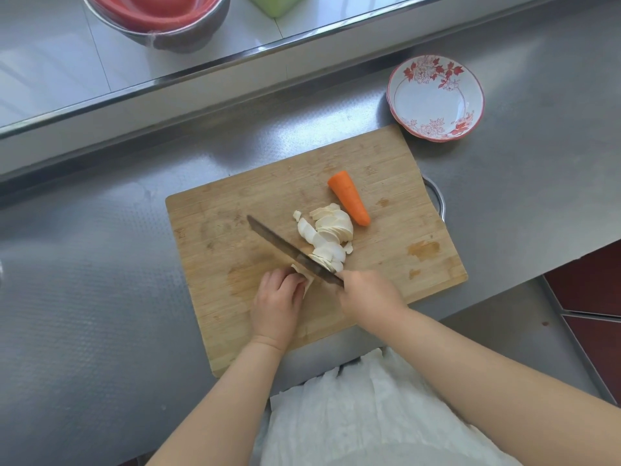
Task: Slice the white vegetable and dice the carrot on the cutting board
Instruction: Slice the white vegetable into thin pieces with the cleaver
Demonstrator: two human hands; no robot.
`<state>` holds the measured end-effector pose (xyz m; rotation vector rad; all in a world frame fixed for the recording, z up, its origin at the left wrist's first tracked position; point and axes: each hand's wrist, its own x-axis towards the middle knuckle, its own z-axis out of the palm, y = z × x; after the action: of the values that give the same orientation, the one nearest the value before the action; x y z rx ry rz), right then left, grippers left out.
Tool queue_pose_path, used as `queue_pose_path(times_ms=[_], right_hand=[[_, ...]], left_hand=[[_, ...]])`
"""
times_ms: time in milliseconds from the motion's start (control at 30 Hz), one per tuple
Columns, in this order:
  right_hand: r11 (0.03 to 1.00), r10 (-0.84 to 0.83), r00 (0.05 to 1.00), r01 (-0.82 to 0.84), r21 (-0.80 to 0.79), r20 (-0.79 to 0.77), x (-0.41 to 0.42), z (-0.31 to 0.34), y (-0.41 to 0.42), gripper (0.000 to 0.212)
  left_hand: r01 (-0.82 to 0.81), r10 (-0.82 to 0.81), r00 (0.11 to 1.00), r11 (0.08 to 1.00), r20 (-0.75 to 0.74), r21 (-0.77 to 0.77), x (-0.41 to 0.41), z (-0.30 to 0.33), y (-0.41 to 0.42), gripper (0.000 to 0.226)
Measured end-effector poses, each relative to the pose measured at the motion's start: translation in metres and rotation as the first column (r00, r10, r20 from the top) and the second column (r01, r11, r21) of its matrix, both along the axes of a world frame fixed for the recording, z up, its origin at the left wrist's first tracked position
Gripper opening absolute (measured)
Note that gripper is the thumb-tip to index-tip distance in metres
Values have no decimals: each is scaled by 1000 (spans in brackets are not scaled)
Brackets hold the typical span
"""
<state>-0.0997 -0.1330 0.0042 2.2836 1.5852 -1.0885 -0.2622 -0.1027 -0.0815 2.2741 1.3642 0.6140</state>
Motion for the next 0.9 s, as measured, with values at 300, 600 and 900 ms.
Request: queue_pose_path(times_ms=[300,600,900], right_hand=[[992,122,988,-121,-15,97,-17,15,-12,23],[989,84,992,-72,-125,91,-25,7,8,24],[981,-178,981,170,-96,-78,-2,-3,4,27]], left_hand=[[-3,2,1000,1000,-30,-12,0,1,-1,27],[-8,9,999,1000,-53,26,1,-2,0,23],[5,-1,997,999,-72,54,1,-3,-4,25]])
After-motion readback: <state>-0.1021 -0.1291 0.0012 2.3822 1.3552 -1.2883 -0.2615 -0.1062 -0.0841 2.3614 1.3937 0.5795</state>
